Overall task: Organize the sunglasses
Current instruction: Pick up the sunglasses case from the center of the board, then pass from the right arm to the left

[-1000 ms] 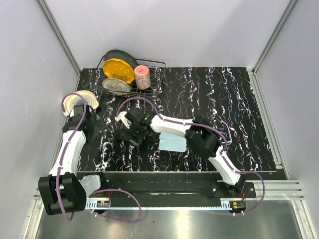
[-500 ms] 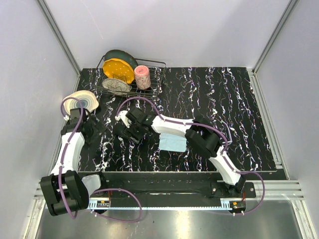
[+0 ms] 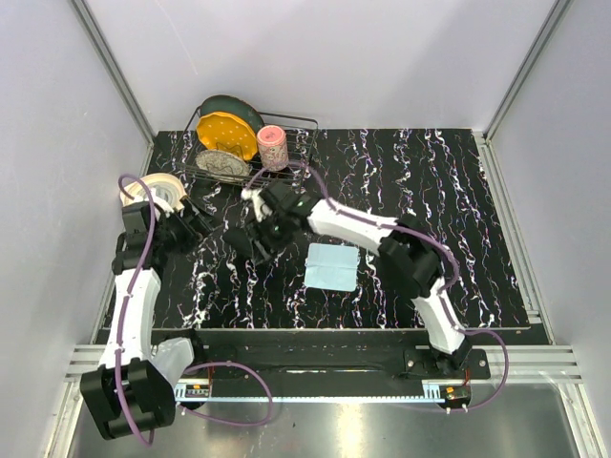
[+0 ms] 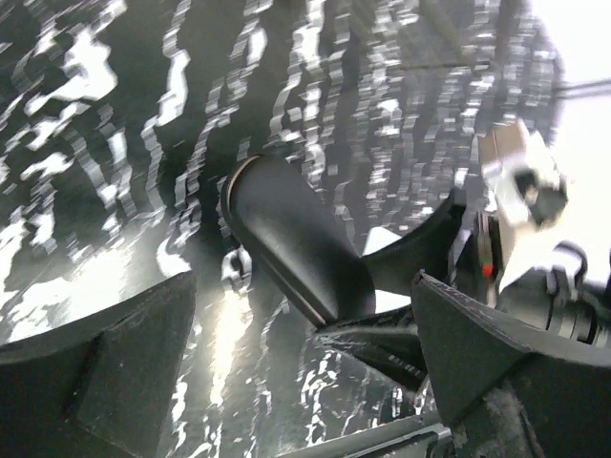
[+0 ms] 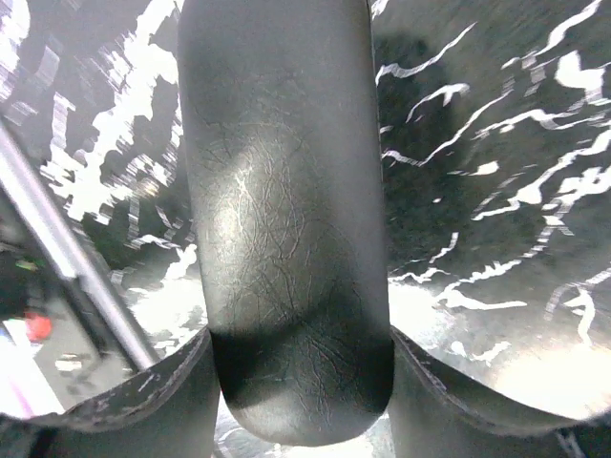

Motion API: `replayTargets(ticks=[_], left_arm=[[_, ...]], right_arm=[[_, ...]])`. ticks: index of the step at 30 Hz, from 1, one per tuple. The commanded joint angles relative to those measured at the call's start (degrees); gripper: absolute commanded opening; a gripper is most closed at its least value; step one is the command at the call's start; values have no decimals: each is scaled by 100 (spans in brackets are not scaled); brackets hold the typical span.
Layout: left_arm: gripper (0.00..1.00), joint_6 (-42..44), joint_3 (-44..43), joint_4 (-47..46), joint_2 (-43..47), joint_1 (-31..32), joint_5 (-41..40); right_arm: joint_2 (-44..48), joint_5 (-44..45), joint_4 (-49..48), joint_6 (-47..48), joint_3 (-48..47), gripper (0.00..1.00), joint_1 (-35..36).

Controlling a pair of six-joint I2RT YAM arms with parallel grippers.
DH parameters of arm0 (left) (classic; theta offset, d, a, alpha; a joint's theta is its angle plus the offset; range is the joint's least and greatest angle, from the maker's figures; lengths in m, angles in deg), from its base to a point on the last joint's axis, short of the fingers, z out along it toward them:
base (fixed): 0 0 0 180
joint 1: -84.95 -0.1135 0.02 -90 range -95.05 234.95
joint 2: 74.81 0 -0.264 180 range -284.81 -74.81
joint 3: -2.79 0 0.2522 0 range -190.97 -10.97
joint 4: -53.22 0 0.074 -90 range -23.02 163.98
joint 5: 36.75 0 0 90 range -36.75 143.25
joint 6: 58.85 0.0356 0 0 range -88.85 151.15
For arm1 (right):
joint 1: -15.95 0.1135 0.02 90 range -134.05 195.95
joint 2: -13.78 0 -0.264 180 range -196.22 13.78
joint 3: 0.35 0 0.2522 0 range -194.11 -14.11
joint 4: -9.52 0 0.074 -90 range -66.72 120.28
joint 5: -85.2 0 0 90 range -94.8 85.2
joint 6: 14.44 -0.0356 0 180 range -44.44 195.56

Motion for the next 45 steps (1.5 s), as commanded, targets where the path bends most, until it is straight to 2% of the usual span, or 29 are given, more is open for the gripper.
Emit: replayTargets(ticks=[1, 2, 8, 10, 11, 12, 14, 16, 17, 18, 21, 23, 26, 33, 42, 45], left_arm=[[99, -188, -329, -1458, 301, -32, 1438], [99, -468, -329, -1695, 319, -32, 1814], [99, -1558, -460, -3576, 240, 64, 2643], [99, -1972, -487, -4585, 135, 161, 2784], [99, -2470, -478, -5015, 91, 283, 2907], [99, -2701, -487, -5916, 3, 345, 2934], [99, -3297, -557, -6642, -85, 495, 2987], [99, -3738, -671, -7811, -243, 548, 3057], [99, -4289, -689, -8285, -305, 548, 3118], [99, -4581, -706, -9325, -427, 548, 3110], [99, -5601, -776, -10841, -752, 557, 3049], [99, -6041, -847, -11154, -937, 557, 3057], [99, -6262, -970, -11435, -1219, 574, 3145], [99, -6008, -1137, -11067, -1193, 575, 3137], [99, -6228, -1497, -11594, -1290, 829, 3339], [99, -5991, -1480, -11174, -1298, 900, 3312]], right_arm=[[1137, -979, -15, -1133, -684, 11, -607], [1208, -1049, -24, -1230, -747, 11, -764], [1639, -1506, -111, -1855, -1335, 11, -1064], [1710, -1822, -243, -2048, -1546, 11, -1091], [1736, -1902, -287, -2136, -1617, 11, -1109], [1780, -2094, -392, -2276, -1722, 11, -1109], [1815, -2315, -533, -2443, -1810, 11, -1117], [1903, -2613, -788, -2751, -1855, 11, -1144], [1947, -2727, -902, -2874, -1855, 11, -1161], [2017, -2877, -1120, -3110, -1829, 11, -1170], [2149, -3237, -1604, -3453, -1758, 11, -1197], [2193, -3370, -1728, -3542, -1758, 11, -1196], [2281, -3528, -1887, -3630, -1732, 11, -1197], [2395, -3695, -2080, -3666, -1574, 9, -1197], [2457, -3854, -2362, -3666, -1336, 9, -1205], [2431, -3915, -2379, -3657, -1336, 9, -1197]])
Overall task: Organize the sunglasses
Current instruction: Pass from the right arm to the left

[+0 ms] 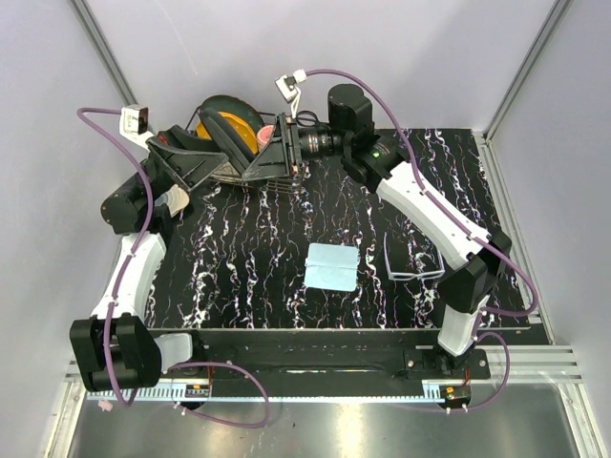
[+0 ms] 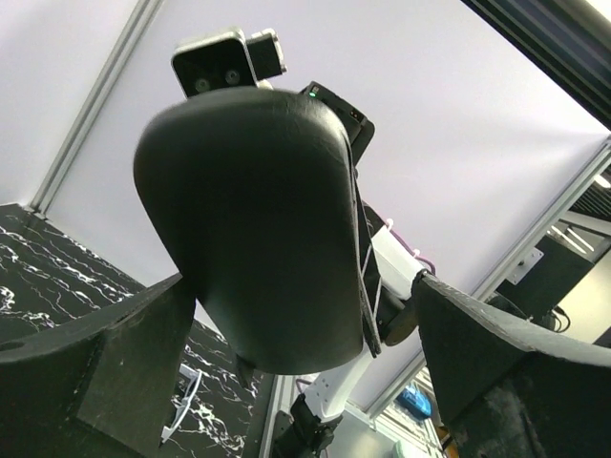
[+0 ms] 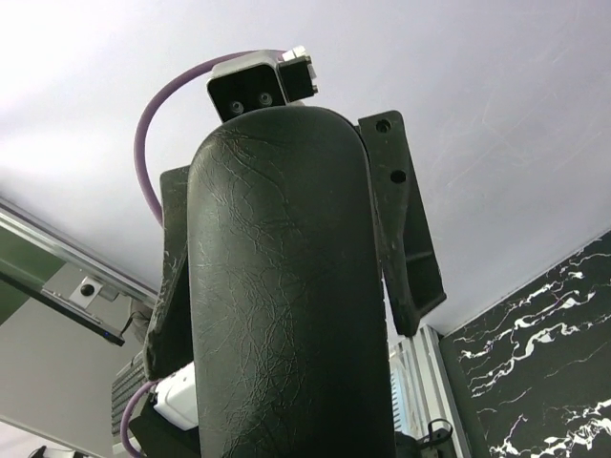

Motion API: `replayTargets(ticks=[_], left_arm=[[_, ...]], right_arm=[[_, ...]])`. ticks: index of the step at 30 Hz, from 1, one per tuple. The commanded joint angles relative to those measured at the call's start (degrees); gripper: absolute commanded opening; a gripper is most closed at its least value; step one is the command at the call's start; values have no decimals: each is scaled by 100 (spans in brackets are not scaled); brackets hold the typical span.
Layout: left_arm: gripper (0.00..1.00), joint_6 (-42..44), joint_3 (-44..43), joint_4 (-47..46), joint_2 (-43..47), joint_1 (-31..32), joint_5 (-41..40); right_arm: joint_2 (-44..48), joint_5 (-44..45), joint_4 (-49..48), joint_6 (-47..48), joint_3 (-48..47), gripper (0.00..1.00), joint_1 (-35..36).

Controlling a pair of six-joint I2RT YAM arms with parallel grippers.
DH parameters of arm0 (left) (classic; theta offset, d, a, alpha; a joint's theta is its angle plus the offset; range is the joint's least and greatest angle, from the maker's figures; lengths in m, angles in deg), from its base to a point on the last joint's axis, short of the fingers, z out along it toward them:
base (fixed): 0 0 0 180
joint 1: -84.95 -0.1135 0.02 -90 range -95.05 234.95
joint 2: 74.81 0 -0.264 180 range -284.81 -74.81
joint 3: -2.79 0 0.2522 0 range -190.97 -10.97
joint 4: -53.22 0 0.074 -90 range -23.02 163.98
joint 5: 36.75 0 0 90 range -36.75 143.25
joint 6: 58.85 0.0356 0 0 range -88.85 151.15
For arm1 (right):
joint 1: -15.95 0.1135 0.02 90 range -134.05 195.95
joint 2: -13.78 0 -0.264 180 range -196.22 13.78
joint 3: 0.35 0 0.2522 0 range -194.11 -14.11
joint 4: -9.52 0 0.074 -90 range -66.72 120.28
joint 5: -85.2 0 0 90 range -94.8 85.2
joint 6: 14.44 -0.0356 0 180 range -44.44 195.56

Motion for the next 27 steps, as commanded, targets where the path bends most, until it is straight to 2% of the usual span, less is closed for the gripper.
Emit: replayTargets(ticks=[1, 6, 10, 14, 15, 18, 19, 22, 23, 24, 26, 27], left_arm=[[99, 325, -243, -889, 7, 130, 160], [99, 836, -243, 69, 85, 148, 169], [98, 1188, -208, 456, 182, 148, 55], [75, 1329, -260, 791, 191, 157, 90], [65, 1320, -260, 791, 191, 148, 116], [51, 1329, -260, 861, 182, 157, 230], [42, 1338, -252, 879, 182, 148, 266], [31, 1294, -217, 879, 217, 148, 371], [29, 1285, -217, 888, 226, 148, 398], [29, 1285, -208, 931, 235, 157, 459], [29, 1285, -199, 993, 288, 148, 529], [29, 1268, -199, 993, 314, 148, 582]], right_arm=[[282, -156, -443, -9, -40, 9, 1], [352, -165, -416, 61, 109, 9, 10], [379, -165, -373, 105, 188, 9, 1], [423, -138, -337, 158, 276, 9, 10], [431, -130, -311, 175, 285, 9, 10], [440, -94, -232, 202, 276, 12, 19], [440, -112, -206, 211, 268, 14, 10], [475, -68, -171, 307, 312, 32, 1], [519, -42, -153, 351, 346, 40, 19], [563, 2, -135, 421, 373, 56, 10], [659, 169, -48, 693, 434, 67, 10], [703, 222, -4, 790, 443, 76, 10]])
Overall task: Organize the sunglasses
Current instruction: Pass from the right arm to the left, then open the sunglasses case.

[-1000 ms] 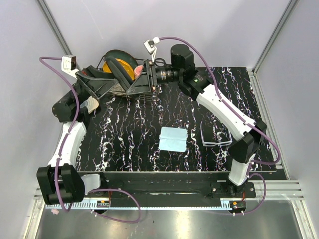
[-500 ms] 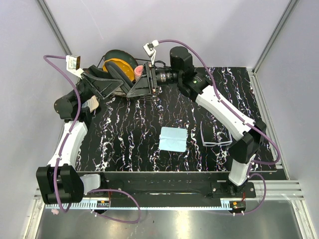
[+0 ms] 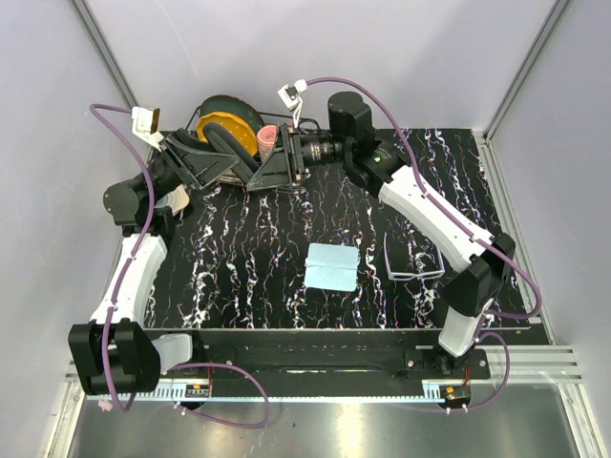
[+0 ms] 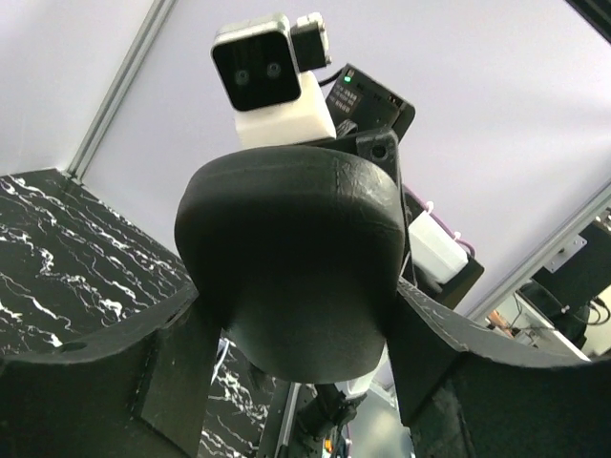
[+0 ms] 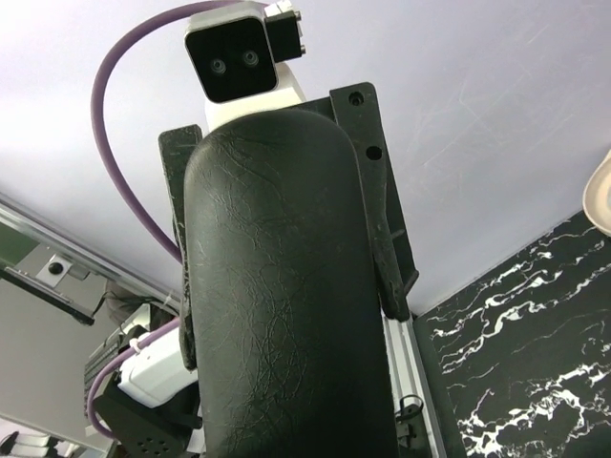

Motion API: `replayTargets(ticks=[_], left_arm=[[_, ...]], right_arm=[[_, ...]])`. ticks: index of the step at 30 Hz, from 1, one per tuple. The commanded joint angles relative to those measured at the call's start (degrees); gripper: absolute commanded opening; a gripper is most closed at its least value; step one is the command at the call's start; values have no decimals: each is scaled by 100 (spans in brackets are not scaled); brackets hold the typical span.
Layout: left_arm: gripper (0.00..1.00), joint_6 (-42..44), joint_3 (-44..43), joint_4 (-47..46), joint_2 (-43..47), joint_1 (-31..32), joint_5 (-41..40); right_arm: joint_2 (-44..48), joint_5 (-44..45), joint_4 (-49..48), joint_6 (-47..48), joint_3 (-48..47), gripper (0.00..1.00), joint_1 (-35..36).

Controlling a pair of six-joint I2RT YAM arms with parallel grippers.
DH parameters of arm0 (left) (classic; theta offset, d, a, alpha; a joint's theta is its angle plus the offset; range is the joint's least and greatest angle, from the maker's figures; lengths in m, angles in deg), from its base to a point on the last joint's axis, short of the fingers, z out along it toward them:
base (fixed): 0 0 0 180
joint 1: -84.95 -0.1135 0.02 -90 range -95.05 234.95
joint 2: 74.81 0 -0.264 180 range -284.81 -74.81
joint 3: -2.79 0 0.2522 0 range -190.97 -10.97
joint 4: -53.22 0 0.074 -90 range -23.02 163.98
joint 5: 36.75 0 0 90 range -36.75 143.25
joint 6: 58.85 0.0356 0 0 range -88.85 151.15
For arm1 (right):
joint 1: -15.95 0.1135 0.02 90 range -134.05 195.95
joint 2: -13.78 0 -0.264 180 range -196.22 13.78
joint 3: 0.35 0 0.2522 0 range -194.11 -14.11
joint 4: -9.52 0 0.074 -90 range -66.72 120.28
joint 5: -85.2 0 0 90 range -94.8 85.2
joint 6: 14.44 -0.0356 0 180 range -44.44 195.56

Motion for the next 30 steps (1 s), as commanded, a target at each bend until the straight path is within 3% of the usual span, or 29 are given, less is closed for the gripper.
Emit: replayTargets(ticks=[1, 14, 25, 30], left_arm=[[29, 264, -144, -100, 277, -1, 392], [28, 387, -109, 305, 515, 70, 656], [24, 879, -302, 1235, 585, 210, 682], [22, 976, -381, 1368, 611, 237, 744]], right_arm=[[583, 320, 47, 543, 4, 78, 30], [654, 532, 223, 1344, -5, 91, 30], [224, 874, 1048, 1784, -646, 90, 214], [127, 831, 1137, 1766, -699, 83, 232]])
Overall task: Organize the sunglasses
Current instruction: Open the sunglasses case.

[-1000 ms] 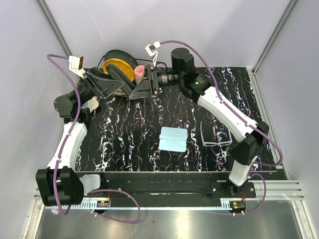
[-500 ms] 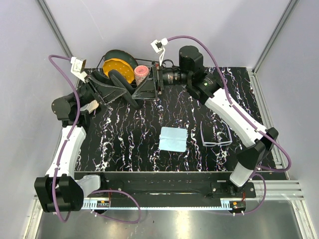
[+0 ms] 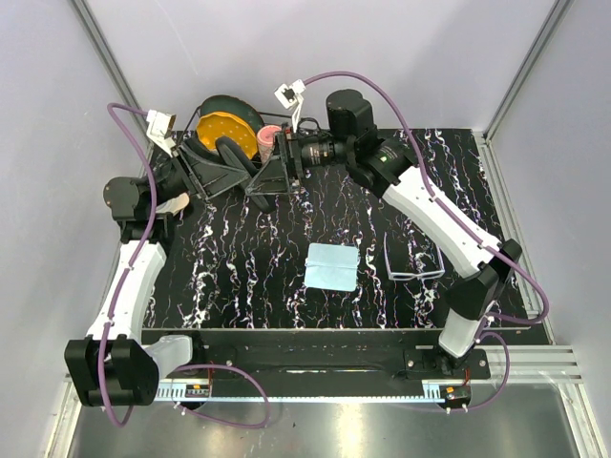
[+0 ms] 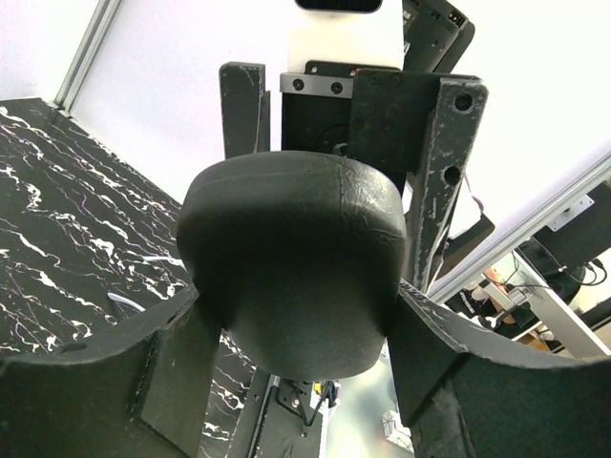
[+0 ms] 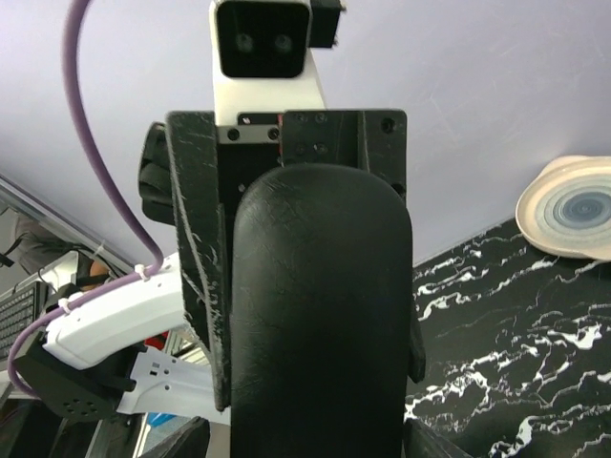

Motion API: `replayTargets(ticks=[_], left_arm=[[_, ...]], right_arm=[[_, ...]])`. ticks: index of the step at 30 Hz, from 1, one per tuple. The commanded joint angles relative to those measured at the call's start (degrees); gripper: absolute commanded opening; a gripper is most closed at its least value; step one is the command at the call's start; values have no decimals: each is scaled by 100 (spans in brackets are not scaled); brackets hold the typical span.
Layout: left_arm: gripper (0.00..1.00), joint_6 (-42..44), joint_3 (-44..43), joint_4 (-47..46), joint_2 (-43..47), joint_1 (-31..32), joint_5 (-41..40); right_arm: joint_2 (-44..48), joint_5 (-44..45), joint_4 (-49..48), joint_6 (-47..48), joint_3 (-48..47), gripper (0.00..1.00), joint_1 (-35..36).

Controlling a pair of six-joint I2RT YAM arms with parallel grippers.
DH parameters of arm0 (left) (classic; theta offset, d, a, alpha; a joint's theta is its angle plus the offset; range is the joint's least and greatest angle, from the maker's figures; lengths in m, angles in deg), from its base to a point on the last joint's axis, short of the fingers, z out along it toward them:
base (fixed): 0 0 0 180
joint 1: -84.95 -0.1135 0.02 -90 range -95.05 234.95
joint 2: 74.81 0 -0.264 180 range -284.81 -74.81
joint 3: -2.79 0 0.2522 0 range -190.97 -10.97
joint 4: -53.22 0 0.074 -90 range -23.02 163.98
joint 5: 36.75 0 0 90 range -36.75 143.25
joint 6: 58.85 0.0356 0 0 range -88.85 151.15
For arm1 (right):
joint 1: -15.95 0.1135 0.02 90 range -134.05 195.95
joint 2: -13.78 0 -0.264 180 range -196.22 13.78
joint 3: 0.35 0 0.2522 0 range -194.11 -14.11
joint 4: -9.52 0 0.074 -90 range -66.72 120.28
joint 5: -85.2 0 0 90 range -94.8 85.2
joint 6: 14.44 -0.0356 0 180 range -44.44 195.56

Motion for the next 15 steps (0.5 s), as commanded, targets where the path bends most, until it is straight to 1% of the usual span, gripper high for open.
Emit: replayTargets(ticks=[1, 3, 5, 7, 8, 9, 12, 14, 15], left_arm=[[21, 216, -357, 22, 213, 36, 73], [19, 172, -340, 13, 222, 36, 99], [17, 84, -314, -171, 205, 36, 134], [14, -82, -296, -407, 143, 36, 231], [14, -170, -278, -557, 126, 36, 266], [13, -423, -235, -741, 73, 36, 353], [12, -898, -173, -1723, -50, 27, 555], [11, -1154, -129, -2182, -129, 27, 644], [11, -1486, -129, -2758, -225, 27, 757]], right_arm=[[-74, 66, 171, 160, -305, 79, 44], [-109, -4, 224, 160, -367, 72, 35], [-188, -101, 382, 160, -481, 58, 35], [-197, -215, 400, 116, -490, 49, 35], [-197, -242, 400, 90, -482, 40, 35], [-189, -277, 391, 81, -482, 36, 35], [-136, -382, 365, 20, -464, 24, 26], [-75, -444, 303, -24, -429, 20, 17], [-40, -557, 181, -103, -403, 17, 0]])
